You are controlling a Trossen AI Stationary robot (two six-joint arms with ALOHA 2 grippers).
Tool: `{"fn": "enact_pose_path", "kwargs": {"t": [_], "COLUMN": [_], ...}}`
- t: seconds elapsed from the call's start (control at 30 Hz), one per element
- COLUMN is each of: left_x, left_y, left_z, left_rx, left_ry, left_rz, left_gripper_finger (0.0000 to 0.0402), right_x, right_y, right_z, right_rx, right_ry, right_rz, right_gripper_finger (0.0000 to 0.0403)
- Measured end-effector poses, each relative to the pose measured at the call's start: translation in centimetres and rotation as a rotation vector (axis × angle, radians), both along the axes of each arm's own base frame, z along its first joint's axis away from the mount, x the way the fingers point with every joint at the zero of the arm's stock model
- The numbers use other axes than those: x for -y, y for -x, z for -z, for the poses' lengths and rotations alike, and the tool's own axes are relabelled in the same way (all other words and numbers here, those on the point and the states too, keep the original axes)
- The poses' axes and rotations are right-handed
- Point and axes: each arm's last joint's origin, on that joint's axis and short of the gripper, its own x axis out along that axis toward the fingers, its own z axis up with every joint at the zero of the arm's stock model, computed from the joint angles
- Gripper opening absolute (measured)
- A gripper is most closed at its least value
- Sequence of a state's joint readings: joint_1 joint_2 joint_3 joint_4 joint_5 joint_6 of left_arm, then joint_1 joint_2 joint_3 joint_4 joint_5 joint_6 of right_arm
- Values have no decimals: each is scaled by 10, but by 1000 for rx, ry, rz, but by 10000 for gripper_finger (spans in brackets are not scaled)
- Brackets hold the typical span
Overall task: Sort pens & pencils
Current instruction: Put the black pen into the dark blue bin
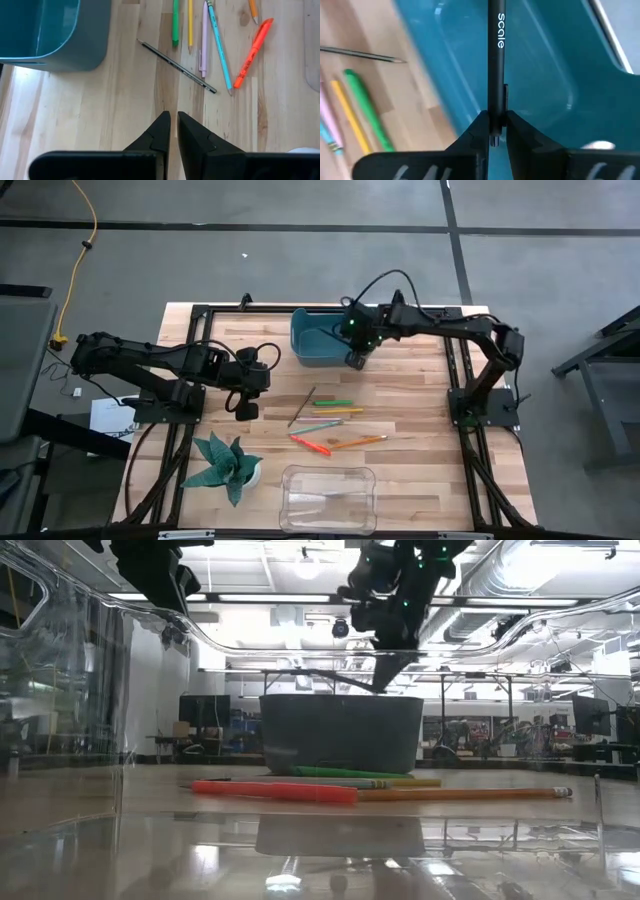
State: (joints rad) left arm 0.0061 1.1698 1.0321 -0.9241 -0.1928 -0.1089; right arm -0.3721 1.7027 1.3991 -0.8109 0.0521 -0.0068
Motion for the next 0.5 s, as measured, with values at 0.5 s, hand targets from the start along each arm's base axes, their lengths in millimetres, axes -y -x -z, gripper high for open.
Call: {"fn": "enact_pose_path", "kwargs": {"t": [0.5], "left_x": [0], "left_y": [0], "left_z": [0], "left_rx": [3], "left_ry": [11], "left_rz": [2], "left_gripper_finger": [24], "right_x": [20], "right_y": [-2], "right_z": [27], "right_rx": [-114], "right_ry": [-5], "right_rz": [-48], "right_gripper_finger": [23]}}
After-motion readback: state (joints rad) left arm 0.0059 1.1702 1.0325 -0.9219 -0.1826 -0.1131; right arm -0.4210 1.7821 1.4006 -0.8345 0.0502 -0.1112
